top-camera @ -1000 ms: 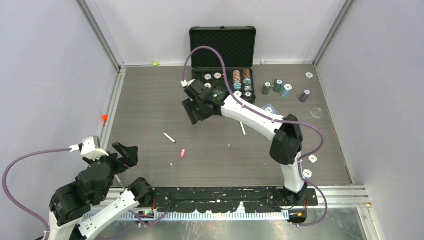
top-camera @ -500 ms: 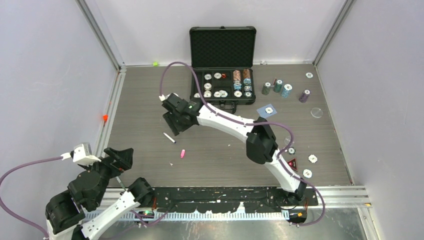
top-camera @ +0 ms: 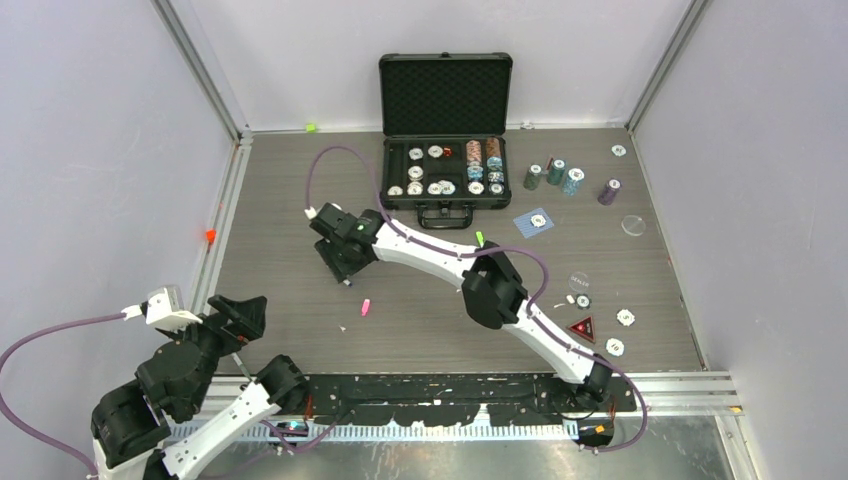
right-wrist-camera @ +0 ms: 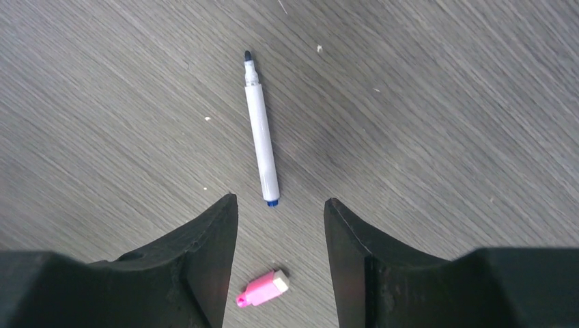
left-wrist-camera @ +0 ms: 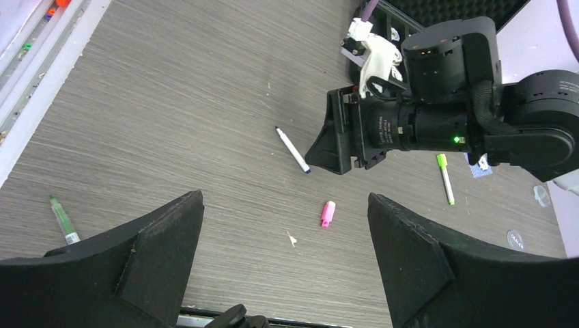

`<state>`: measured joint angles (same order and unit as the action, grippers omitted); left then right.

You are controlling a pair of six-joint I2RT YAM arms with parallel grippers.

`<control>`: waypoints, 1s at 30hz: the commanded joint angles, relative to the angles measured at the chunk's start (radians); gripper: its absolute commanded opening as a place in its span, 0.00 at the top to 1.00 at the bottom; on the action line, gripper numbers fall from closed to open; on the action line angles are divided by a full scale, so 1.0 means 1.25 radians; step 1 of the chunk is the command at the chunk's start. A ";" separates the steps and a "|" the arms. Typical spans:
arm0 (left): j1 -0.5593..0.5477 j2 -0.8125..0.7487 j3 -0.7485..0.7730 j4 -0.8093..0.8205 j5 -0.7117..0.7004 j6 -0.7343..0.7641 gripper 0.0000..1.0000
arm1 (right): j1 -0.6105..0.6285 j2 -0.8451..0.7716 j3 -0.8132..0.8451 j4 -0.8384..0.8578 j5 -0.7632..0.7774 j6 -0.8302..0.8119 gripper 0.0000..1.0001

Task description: Insert the pens into the pen caps

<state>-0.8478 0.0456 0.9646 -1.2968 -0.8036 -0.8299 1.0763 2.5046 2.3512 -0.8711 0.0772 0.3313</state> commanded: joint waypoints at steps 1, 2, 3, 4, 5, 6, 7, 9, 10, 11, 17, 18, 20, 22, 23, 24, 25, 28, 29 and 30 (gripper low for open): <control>0.000 0.010 -0.002 0.031 -0.019 0.006 0.08 | 0.008 0.020 0.068 0.010 -0.015 0.009 0.46; 0.000 0.011 -0.003 0.030 -0.019 0.006 0.08 | 0.009 0.026 0.076 0.011 -0.015 0.008 0.47; 0.000 0.013 -0.002 0.031 -0.019 0.006 0.08 | 0.010 0.034 0.083 0.011 -0.014 0.007 0.48; 0.001 0.014 -0.003 0.031 -0.020 0.006 0.08 | 0.011 0.042 0.091 0.011 -0.013 0.006 0.50; 0.000 0.013 -0.003 0.031 -0.019 0.007 0.08 | 0.011 0.049 0.099 0.011 -0.013 0.005 0.51; 0.000 0.012 -0.002 0.031 -0.019 0.006 0.08 | 0.011 0.056 0.104 0.011 -0.013 0.005 0.53; 0.001 0.011 -0.002 0.031 -0.020 0.006 0.08 | 0.012 0.062 0.109 0.010 -0.015 0.004 0.55; 0.000 0.009 -0.004 0.032 -0.019 0.006 0.08 | 0.015 0.074 0.117 0.009 -0.014 0.002 0.59; 0.000 0.009 -0.003 0.031 -0.019 0.006 0.08 | 0.018 0.082 0.121 0.008 -0.013 -0.001 0.60; 0.000 0.009 -0.003 0.032 -0.019 0.006 0.08 | 0.020 0.087 0.122 0.007 -0.011 -0.004 0.61; 0.000 0.010 -0.002 0.031 -0.020 0.006 0.09 | 0.026 0.113 0.123 0.001 0.000 -0.015 0.66; 0.000 0.010 -0.002 0.031 -0.020 0.006 0.09 | 0.026 0.117 0.124 0.000 0.001 -0.015 0.70; 0.000 0.009 -0.002 0.031 -0.021 0.006 0.09 | 0.025 0.124 0.122 -0.006 0.003 -0.018 0.79; 0.000 0.008 -0.002 0.031 -0.021 0.006 0.09 | 0.028 0.127 0.118 -0.011 0.006 -0.021 0.88; 0.000 0.008 -0.003 0.031 -0.020 0.006 0.09 | 0.029 0.127 0.114 -0.011 0.009 -0.025 0.92; 0.000 0.008 -0.002 0.030 -0.021 0.006 0.09 | 0.030 0.124 0.107 -0.011 0.012 -0.028 0.95; 0.000 0.009 -0.002 0.031 -0.021 0.006 0.09 | 0.032 0.121 0.100 -0.011 0.017 -0.031 0.97; 0.000 0.013 -0.002 0.031 -0.020 0.006 0.09 | 0.031 0.111 0.081 -0.010 0.037 -0.039 1.00; 0.000 0.015 -0.002 0.031 -0.020 0.006 0.09 | 0.032 0.106 0.076 -0.010 0.043 -0.041 0.99; 0.000 0.018 -0.003 0.031 -0.020 0.006 0.09 | 0.032 0.101 0.068 -0.010 0.056 -0.043 1.00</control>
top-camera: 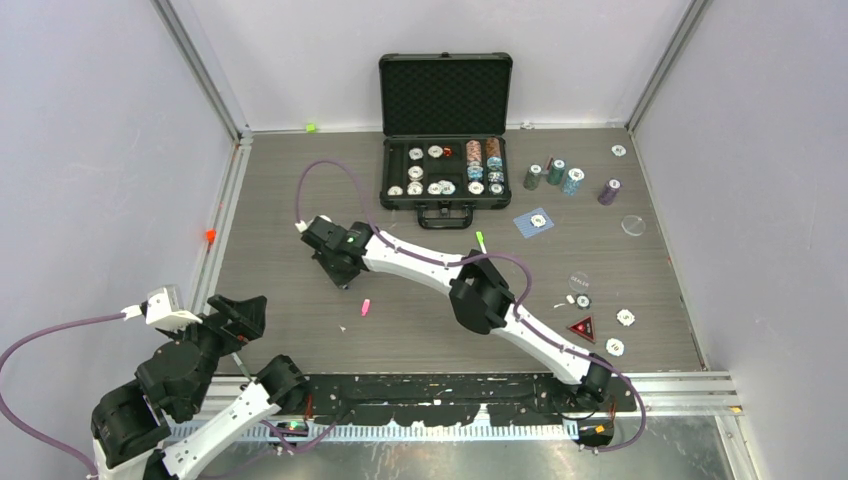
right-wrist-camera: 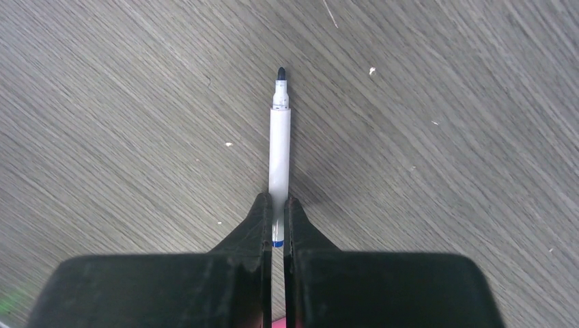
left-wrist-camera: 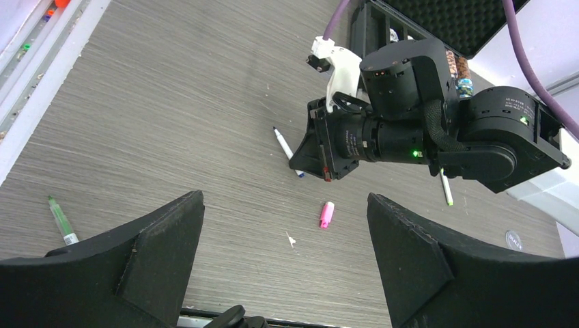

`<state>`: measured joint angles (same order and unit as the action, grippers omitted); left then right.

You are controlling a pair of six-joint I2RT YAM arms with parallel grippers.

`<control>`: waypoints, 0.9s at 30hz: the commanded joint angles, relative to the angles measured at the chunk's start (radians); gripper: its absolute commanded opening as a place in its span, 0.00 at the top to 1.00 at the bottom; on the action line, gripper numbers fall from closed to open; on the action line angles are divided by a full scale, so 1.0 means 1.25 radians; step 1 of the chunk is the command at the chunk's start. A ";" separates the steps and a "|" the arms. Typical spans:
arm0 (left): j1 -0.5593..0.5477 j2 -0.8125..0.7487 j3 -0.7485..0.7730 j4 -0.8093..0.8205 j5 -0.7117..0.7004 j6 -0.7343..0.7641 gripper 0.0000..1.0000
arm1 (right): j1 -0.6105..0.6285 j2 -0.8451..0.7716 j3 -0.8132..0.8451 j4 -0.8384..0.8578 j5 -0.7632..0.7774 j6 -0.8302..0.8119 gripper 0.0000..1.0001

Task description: Insert the pens into the pen caps

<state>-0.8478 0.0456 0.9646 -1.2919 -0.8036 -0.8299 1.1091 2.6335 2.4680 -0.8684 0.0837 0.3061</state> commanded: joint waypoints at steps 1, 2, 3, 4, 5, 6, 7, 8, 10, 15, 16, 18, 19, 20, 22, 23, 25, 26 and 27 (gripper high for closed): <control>0.000 0.021 -0.002 0.028 -0.019 0.006 0.09 | 0.004 -0.009 -0.035 -0.009 0.066 -0.024 1.00; 0.000 0.026 -0.002 0.028 -0.018 0.007 0.09 | 0.004 -0.019 -0.049 -0.004 0.082 -0.026 0.99; 0.000 0.030 -0.002 0.029 -0.015 0.009 0.09 | 0.000 -0.032 -0.067 0.004 0.096 -0.024 0.99; 0.000 0.036 0.000 0.030 -0.012 0.011 0.09 | -0.004 -0.049 -0.095 0.016 0.109 -0.020 1.00; 0.000 0.042 0.003 0.031 -0.008 0.014 0.09 | -0.011 -0.068 -0.128 0.031 0.115 -0.011 1.00; 0.000 0.048 0.004 0.034 -0.004 0.018 0.09 | -0.021 -0.092 -0.163 0.048 0.114 -0.004 1.00; 0.000 0.054 0.005 0.038 0.000 0.023 0.09 | -0.032 -0.118 -0.205 0.069 0.109 0.006 1.00; 0.000 0.063 0.005 0.043 0.007 0.028 0.10 | -0.044 -0.147 -0.249 0.093 0.103 0.014 1.00; 0.000 0.086 0.009 0.047 0.017 0.034 0.10 | -0.066 -0.206 -0.338 0.142 0.091 0.026 1.00; 0.000 0.174 0.017 0.066 0.055 0.062 0.10 | -0.115 -0.345 -0.534 0.229 0.076 0.033 0.99; 0.000 0.194 0.019 0.069 0.063 0.068 0.10 | -0.122 -0.366 -0.562 0.241 0.076 0.033 0.99; 0.000 0.238 0.028 0.073 0.078 0.077 0.10 | -0.135 -0.411 -0.624 0.262 0.078 0.033 1.00; 0.000 0.259 0.031 0.075 0.088 0.081 0.10 | -0.141 -0.436 -0.653 0.274 0.080 0.034 1.00; 0.000 0.278 0.035 0.080 0.096 0.082 0.10 | -0.146 -0.462 -0.684 0.288 0.081 0.037 1.00; 0.000 0.312 0.035 0.105 0.127 0.086 0.10 | -0.157 -0.511 -0.742 0.313 0.083 0.041 0.99; -0.001 0.325 0.025 0.131 0.149 0.089 0.11 | -0.161 -0.534 -0.769 0.323 0.084 0.043 1.00; 0.001 0.348 -0.002 0.192 0.205 0.094 0.14 | -0.167 -0.579 -0.819 0.337 0.090 0.045 1.00; 0.000 0.361 -0.014 0.214 0.228 0.094 0.15 | -0.169 -0.599 -0.840 0.340 0.096 0.045 1.00; 0.000 0.379 -0.024 0.232 0.249 0.094 0.16 | -0.169 -0.621 -0.859 0.340 0.105 0.045 1.00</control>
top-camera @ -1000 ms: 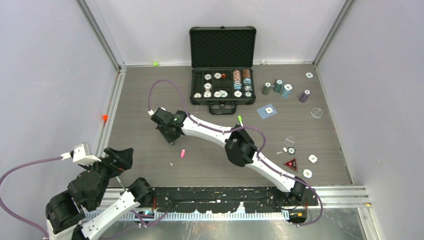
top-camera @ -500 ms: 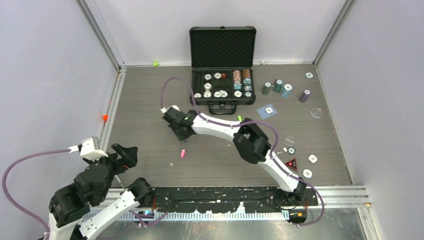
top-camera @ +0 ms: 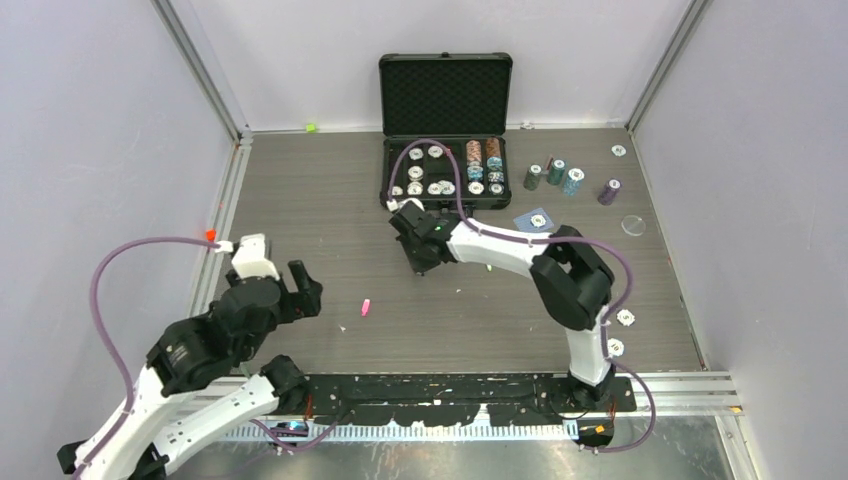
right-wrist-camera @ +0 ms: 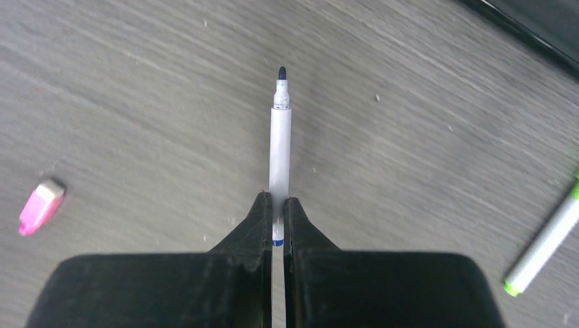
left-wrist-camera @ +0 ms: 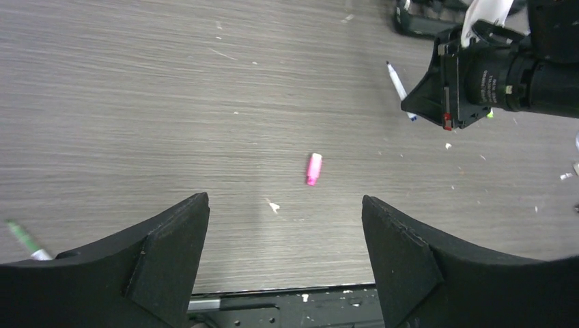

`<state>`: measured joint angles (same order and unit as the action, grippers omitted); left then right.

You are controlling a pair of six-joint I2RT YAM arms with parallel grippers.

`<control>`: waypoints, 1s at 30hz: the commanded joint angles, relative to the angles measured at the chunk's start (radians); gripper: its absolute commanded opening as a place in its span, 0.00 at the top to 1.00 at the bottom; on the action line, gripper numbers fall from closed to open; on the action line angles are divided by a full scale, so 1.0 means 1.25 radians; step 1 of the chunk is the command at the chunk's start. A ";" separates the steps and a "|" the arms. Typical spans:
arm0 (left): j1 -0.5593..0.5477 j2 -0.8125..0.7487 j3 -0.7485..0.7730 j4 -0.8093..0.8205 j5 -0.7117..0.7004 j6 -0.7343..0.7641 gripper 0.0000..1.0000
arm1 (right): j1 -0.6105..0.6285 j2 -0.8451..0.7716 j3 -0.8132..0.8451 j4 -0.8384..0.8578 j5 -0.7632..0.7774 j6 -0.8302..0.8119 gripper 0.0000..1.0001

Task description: Insert the pens into the pen caps

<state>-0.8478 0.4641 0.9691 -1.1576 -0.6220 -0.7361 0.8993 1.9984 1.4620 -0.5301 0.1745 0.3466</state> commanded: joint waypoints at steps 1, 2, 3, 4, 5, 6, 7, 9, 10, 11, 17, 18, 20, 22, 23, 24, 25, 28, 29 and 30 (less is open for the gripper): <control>0.000 0.061 -0.037 0.138 0.118 0.019 0.17 | -0.002 -0.143 -0.074 0.069 0.041 0.011 1.00; 0.000 0.088 -0.044 0.148 0.135 0.018 0.18 | -0.002 -0.165 -0.093 0.070 0.052 0.011 1.00; 0.000 0.112 -0.051 0.156 0.146 0.017 0.18 | -0.003 -0.190 -0.114 0.070 0.060 0.011 1.00; 0.000 0.135 -0.057 0.166 0.157 0.017 0.18 | -0.003 -0.214 -0.140 0.070 0.071 0.012 1.00; 0.000 0.158 -0.061 0.173 0.168 0.017 0.19 | -0.003 -0.238 -0.158 0.071 0.085 0.012 1.00; 0.000 0.183 -0.065 0.178 0.178 0.017 0.19 | -0.003 -0.264 -0.178 0.070 0.098 0.013 1.00; 0.000 0.206 -0.068 0.183 0.187 0.019 0.21 | -0.005 -0.289 -0.195 0.070 0.113 0.014 0.99; 0.000 0.261 -0.072 0.184 0.190 0.014 0.25 | -0.007 -0.340 -0.232 0.069 0.140 0.019 1.00; 0.001 0.289 -0.072 0.186 0.193 0.014 0.27 | -0.008 -0.368 -0.248 0.069 0.153 0.024 1.00; 0.001 0.319 -0.074 0.191 0.198 0.015 0.28 | -0.009 -0.394 -0.263 0.063 0.165 0.028 0.99; 0.001 0.476 -0.084 0.263 0.230 0.035 0.32 | -0.011 -0.559 -0.327 0.025 0.213 0.055 1.00; 0.001 0.500 -0.081 0.273 0.231 0.040 0.33 | -0.011 -0.588 -0.340 0.025 0.208 0.059 0.99; 0.002 0.546 -0.075 0.284 0.226 0.047 0.35 | -0.015 -0.643 -0.365 0.029 0.193 0.070 1.00; 0.008 0.581 -0.072 0.301 0.234 0.056 0.36 | -0.019 -0.692 -0.386 0.029 0.177 0.082 0.99; 0.015 0.594 -0.075 0.320 0.245 0.061 0.36 | -0.021 -0.712 -0.395 0.028 0.165 0.086 1.00; 0.025 0.604 -0.080 0.335 0.255 0.064 0.36 | -0.025 -0.729 -0.402 0.028 0.155 0.088 1.00; 0.038 0.611 -0.088 0.351 0.271 0.068 0.37 | -0.028 -0.743 -0.407 0.022 0.150 0.090 1.00; 0.088 0.633 -0.113 0.387 0.325 0.075 0.40 | -0.030 -0.780 -0.413 -0.001 0.145 0.091 1.00; 0.102 0.639 -0.123 0.396 0.340 0.078 0.42 | -0.031 -0.793 -0.417 -0.006 0.147 0.092 0.99; 0.114 0.643 -0.130 0.403 0.349 0.079 0.42 | -0.031 -0.805 -0.420 -0.010 0.149 0.092 1.00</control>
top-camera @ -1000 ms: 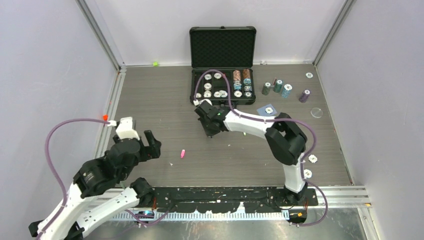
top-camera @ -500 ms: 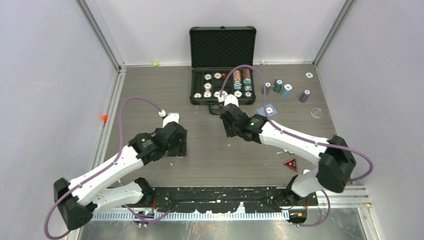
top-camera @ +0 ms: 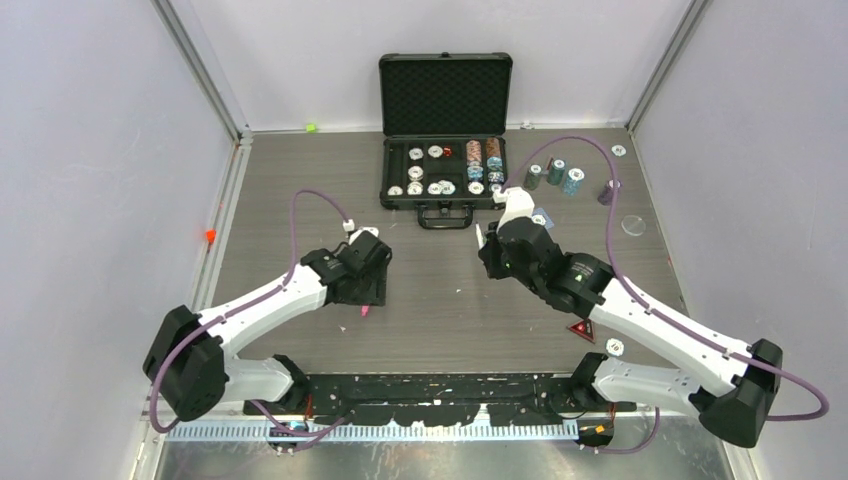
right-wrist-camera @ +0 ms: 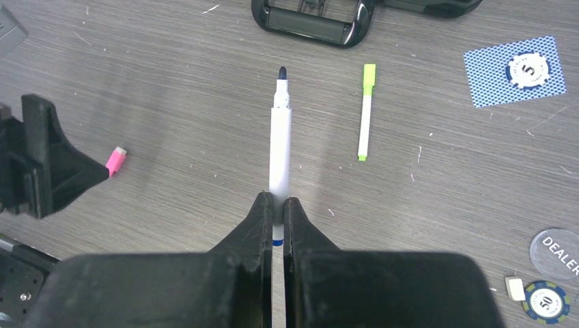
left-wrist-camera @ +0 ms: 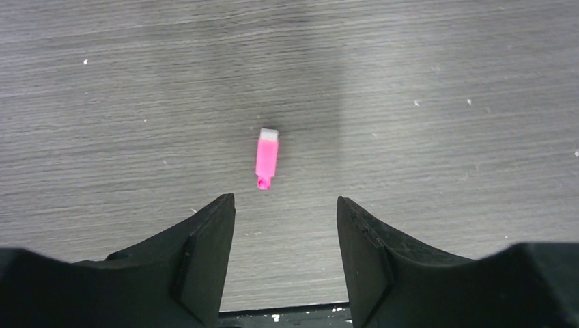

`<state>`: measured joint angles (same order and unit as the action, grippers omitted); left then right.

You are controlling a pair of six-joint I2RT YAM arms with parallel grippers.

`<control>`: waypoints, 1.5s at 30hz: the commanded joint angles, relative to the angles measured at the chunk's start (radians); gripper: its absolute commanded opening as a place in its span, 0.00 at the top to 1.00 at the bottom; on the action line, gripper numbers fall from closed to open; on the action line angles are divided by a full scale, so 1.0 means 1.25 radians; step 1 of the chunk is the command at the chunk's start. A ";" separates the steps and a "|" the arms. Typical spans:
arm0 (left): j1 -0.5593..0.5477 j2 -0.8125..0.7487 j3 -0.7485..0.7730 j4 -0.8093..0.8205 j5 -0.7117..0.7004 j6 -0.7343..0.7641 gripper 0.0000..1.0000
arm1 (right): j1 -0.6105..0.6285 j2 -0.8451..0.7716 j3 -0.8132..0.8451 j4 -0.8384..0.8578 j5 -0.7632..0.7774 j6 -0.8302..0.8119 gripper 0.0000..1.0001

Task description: Insert the pens into the pen caps

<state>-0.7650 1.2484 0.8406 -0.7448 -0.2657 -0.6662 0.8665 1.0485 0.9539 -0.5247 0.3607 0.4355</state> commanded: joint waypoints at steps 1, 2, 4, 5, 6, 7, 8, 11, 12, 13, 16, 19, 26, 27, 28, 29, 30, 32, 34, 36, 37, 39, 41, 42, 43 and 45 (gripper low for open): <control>0.056 0.021 -0.033 0.079 0.071 0.024 0.43 | -0.005 -0.057 -0.017 -0.016 0.000 0.021 1.00; 0.065 0.029 -0.038 0.084 0.077 0.026 0.43 | -0.004 -0.068 -0.021 -0.016 0.000 0.021 1.00; 0.072 0.044 -0.047 0.096 0.089 0.032 0.45 | -0.005 -0.081 -0.024 -0.019 -0.005 0.020 1.00; 0.077 0.054 -0.049 0.101 0.091 0.035 0.46 | -0.004 -0.083 -0.024 -0.019 -0.011 0.021 0.99; 0.080 0.066 -0.050 0.107 0.096 0.038 0.47 | -0.004 -0.082 -0.023 -0.019 -0.016 0.021 1.00; 0.084 0.077 -0.051 0.112 0.101 0.041 0.49 | -0.004 -0.081 -0.022 -0.019 -0.022 0.022 1.00; 0.087 0.089 -0.051 0.117 0.106 0.044 0.50 | -0.004 -0.078 -0.020 -0.019 -0.027 0.022 1.00; 0.091 0.119 -0.048 0.123 0.107 0.052 0.53 | -0.005 -0.071 -0.016 -0.020 -0.038 0.024 1.00; 0.094 0.129 -0.047 0.124 0.106 0.053 0.54 | -0.004 -0.070 -0.015 -0.020 -0.042 0.025 1.00; 0.095 0.134 -0.048 0.127 0.105 0.055 0.55 | -0.004 -0.070 -0.015 -0.020 -0.045 0.027 1.00; 0.102 0.149 -0.052 0.136 0.105 0.057 0.58 | -0.005 -0.069 -0.016 -0.017 -0.058 0.026 1.00; 0.105 0.161 -0.056 0.143 0.104 0.060 0.60 | -0.004 -0.070 -0.020 -0.008 -0.077 0.026 1.00; 0.105 0.083 -0.059 0.130 0.121 0.052 0.39 | -0.004 -0.111 -0.085 0.110 -0.174 0.017 1.00; 0.105 0.048 -0.061 0.135 0.135 0.053 0.36 | -0.004 -0.117 -0.097 0.130 -0.187 0.017 1.00; 0.104 0.009 -0.063 0.141 0.151 0.052 0.34 | -0.005 -0.121 -0.110 0.151 -0.198 0.017 1.00; 0.105 -0.032 -0.066 0.150 0.170 0.050 0.34 | -0.004 -0.127 -0.120 0.172 -0.211 0.017 0.99; 0.105 -0.090 -0.067 0.160 0.189 0.049 0.33 | -0.004 -0.132 -0.132 0.194 -0.223 0.018 1.00; 0.105 -0.180 -0.072 0.192 0.243 0.040 0.33 | -0.004 -0.141 -0.155 0.238 -0.259 0.020 1.00; 0.105 -0.263 -0.082 0.237 0.284 0.021 0.33 | -0.004 -0.149 -0.171 0.282 -0.309 0.026 1.00; 0.105 -0.337 -0.102 0.304 0.333 -0.007 0.31 | -0.004 -0.156 -0.185 0.329 -0.350 0.030 0.99; 0.105 -0.367 -0.114 0.347 0.360 -0.025 0.31 | -0.004 -0.159 -0.190 0.350 -0.373 0.031 1.00; 0.104 -0.404 -0.134 0.442 0.409 -0.076 0.31 | -0.004 -0.161 -0.197 0.388 -0.419 0.034 1.00; 0.105 -0.415 -0.144 0.509 0.447 -0.117 0.32 | -0.004 -0.160 -0.201 0.414 -0.460 0.037 1.00; 0.104 -0.412 -0.146 0.539 0.466 -0.135 0.32 | -0.004 -0.160 -0.201 0.440 -0.478 0.038 1.00; 0.104 -0.405 -0.149 0.573 0.485 -0.150 0.33 | -0.004 -0.159 -0.203 0.454 -0.493 0.041 1.00; 0.105 -0.379 -0.158 0.644 0.526 -0.184 0.35 | -0.003 -0.159 -0.206 0.476 -0.519 0.047 1.00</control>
<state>-0.6392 0.7288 0.6659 -0.2005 0.2382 -0.7815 0.8635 0.8700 0.6968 -0.0937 -0.1692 0.4755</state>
